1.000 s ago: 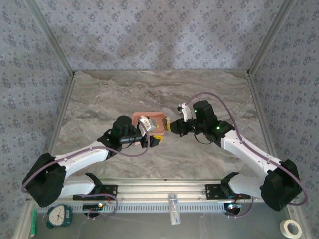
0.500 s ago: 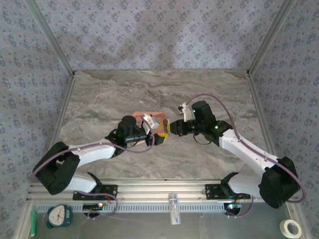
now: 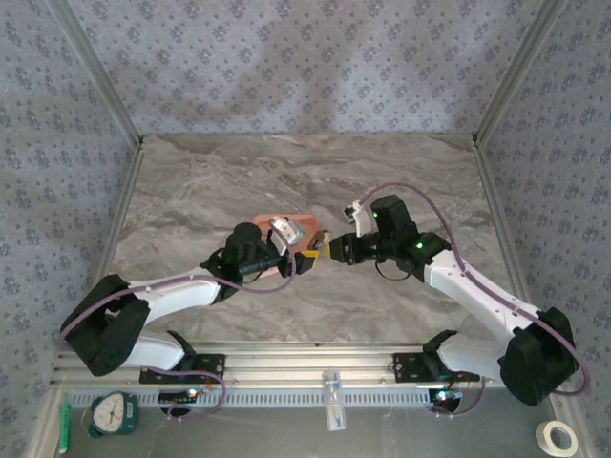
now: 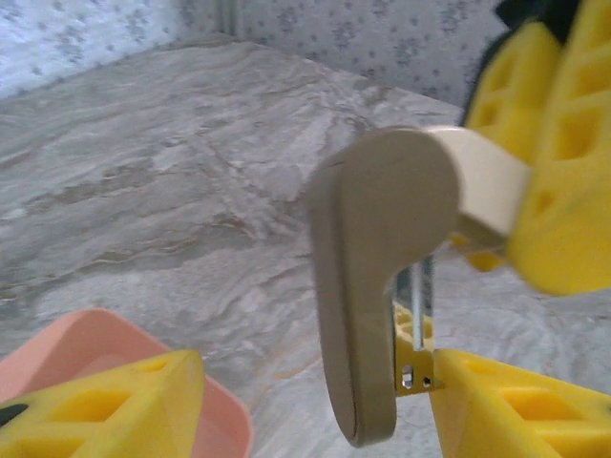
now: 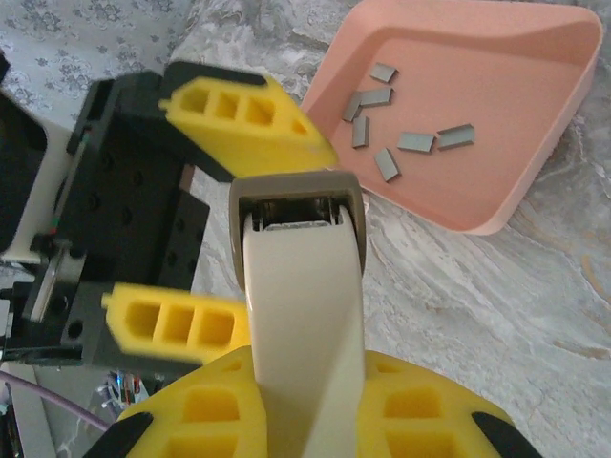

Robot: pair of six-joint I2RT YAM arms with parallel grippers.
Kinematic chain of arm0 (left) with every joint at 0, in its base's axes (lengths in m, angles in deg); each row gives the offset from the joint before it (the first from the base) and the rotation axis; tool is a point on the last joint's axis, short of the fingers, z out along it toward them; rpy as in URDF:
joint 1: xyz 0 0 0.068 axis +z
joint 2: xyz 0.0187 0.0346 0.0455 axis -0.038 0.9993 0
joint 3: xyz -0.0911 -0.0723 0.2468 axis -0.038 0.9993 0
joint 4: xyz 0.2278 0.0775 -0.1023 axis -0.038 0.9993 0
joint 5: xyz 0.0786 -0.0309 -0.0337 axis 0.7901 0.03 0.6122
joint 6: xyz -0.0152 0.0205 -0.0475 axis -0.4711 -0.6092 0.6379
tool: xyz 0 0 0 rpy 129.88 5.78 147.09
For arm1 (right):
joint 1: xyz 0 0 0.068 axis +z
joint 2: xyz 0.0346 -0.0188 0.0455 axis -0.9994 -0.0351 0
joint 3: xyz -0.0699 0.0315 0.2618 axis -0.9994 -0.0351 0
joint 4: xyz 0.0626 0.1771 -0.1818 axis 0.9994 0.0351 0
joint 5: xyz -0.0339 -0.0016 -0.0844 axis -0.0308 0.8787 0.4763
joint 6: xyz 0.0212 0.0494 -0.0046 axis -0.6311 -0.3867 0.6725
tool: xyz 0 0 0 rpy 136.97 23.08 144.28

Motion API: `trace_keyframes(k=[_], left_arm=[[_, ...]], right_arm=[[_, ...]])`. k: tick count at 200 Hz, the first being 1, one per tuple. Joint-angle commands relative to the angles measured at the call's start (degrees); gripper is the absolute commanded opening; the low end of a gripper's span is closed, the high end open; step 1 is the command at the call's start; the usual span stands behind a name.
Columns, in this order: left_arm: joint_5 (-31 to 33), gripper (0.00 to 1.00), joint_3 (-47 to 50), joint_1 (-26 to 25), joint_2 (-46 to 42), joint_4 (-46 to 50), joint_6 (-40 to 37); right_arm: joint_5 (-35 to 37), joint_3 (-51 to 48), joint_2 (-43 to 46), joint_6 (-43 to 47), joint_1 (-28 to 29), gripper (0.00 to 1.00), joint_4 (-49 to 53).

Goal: Load the staples into the stapler

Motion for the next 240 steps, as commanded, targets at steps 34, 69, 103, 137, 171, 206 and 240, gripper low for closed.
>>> trace_keyframes(k=[34, 69, 103, 137, 171, 206, 240], left_arm=[[11.05, 0.63, 0.72, 3.68, -5.99, 4.91, -4.44], [0.51, 0.71, -0.97, 3.96, -7.94, 13.93, -13.62], [-6.15, 0.76, -1.27, 3.08, -9.15, 15.80, -16.11], [-4.03, 0.76, -2.23, 1.80, -7.69, 13.95, -16.98], [-2.05, 0.79, -4.81, 1.63, -5.02, 13.64, -20.34], [-5.21, 0.78, -8.04, 1.53, -2.23, 13.82, -22.40], [-8.67, 0.66, -10.39, 1.02, 0.06, 15.05, -24.00]], right_arm=[[-2.96, 1.14, 2.37, 0.62, -0.36, 0.07, 7.07], [-1.48, 2.08, 1.88, -1.30, -0.71, 0.07, 7.14], [-1.60, 2.90, 0.27, -1.16, -1.05, 0.07, 5.64], [-4.30, 3.19, -1.14, -1.16, -0.74, 0.07, 4.30], [-4.90, 3.71, -1.92, -0.89, -0.28, 0.07, 4.95], [-4.98, 3.94, -2.68, -0.54, 0.07, 0.08, 5.18], [-5.24, 4.29, -3.17, 0.03, 0.34, 0.08, 5.36]])
